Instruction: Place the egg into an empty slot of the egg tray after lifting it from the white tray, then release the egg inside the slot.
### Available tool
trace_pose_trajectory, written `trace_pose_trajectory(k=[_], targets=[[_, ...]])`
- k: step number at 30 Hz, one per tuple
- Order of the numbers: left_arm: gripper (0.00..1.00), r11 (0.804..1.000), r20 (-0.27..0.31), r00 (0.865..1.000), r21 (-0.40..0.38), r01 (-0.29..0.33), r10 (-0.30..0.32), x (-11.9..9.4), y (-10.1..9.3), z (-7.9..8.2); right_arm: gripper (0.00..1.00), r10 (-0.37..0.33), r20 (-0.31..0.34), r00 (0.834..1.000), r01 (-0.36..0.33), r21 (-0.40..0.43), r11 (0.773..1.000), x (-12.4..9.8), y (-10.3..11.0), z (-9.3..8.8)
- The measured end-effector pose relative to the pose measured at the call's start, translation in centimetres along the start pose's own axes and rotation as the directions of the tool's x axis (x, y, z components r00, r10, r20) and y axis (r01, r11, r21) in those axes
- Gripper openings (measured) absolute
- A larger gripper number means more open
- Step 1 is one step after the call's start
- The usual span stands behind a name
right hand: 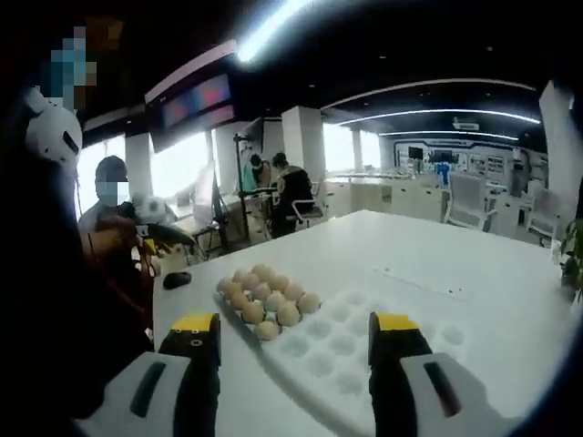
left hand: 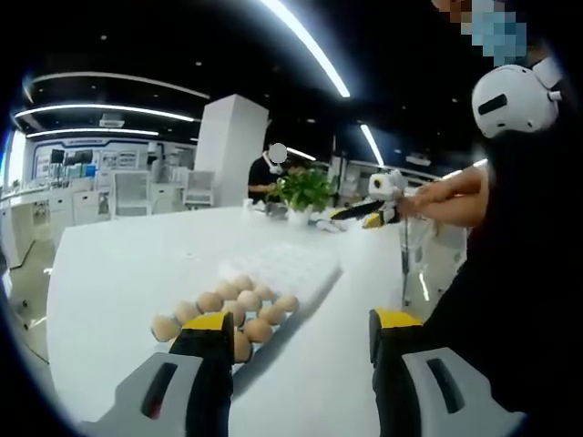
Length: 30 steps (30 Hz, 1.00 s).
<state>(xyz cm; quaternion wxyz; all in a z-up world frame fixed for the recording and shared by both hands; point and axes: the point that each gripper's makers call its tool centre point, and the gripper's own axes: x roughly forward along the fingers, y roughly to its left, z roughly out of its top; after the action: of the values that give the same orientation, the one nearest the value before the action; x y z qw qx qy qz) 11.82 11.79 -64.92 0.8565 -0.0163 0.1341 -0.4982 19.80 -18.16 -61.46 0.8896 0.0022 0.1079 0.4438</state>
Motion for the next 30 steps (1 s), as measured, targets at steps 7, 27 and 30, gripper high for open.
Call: trace_pose_trajectory(k=[7, 27, 30], targets=[[0.6, 1.0, 0.004, 1.0, 0.003, -0.011, 0.011, 0.0, 0.3, 0.2, 0.67, 0.046, -0.119, 0.992, -0.05, -0.027, 0.998, 0.2, 1.2, -2.7], [0.6, 1.0, -0.001, 1.0, 0.007, -0.01, 0.01, 0.2, 0.2, 0.1, 0.64, -0.017, -0.149, 0.989, 0.015, -0.017, 1.0, -2.1, -0.4, -4.1], [0.6, 1.0, -0.001, 1.0, 0.008, -0.01, 0.01, 0.2, 0.2, 0.1, 0.64, -0.004, -0.157, 0.988, 0.003, -0.01, 1.0, -2.0, 0.0, -4.3]])
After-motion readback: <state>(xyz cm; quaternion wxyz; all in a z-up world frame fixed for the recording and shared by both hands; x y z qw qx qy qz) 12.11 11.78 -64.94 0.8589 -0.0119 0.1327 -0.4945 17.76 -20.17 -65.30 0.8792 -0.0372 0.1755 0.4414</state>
